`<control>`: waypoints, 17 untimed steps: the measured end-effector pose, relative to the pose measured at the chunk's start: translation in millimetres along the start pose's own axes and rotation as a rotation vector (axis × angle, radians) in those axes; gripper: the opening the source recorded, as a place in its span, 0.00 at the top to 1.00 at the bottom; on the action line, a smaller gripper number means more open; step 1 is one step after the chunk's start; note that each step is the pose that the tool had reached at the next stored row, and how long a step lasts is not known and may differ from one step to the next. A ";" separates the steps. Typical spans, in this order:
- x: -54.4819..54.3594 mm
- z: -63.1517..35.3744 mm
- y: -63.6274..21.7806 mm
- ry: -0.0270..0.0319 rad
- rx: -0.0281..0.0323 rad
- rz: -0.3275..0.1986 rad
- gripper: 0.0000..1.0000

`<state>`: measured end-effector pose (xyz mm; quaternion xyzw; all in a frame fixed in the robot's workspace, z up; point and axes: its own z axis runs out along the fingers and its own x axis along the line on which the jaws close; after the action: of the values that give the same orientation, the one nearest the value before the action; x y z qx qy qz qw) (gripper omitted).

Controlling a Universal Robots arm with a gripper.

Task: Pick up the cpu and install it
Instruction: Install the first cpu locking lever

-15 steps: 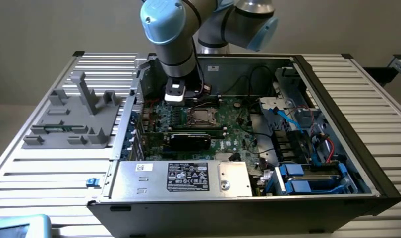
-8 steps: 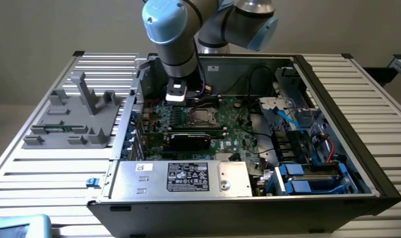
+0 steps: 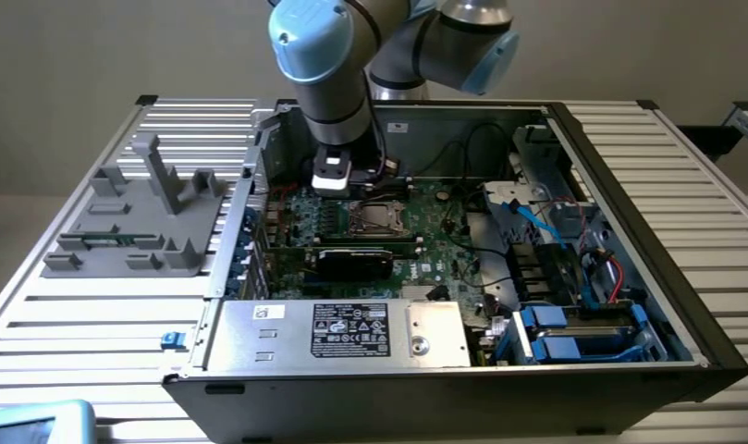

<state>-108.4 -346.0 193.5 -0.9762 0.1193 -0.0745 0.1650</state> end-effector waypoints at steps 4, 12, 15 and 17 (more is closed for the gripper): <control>1.1 0.5 -0.1 0.0008 -0.0003 0.002 0.89; 3.0 1.1 -0.5 0.0042 -0.0015 0.012 0.89; 3.3 1.2 -0.5 0.0063 -0.0020 0.018 0.89; 3.3 1.2 -0.6 0.0065 -0.0027 0.022 0.89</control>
<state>-104.9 -346.0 192.9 -0.9748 0.1305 -0.0757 0.1641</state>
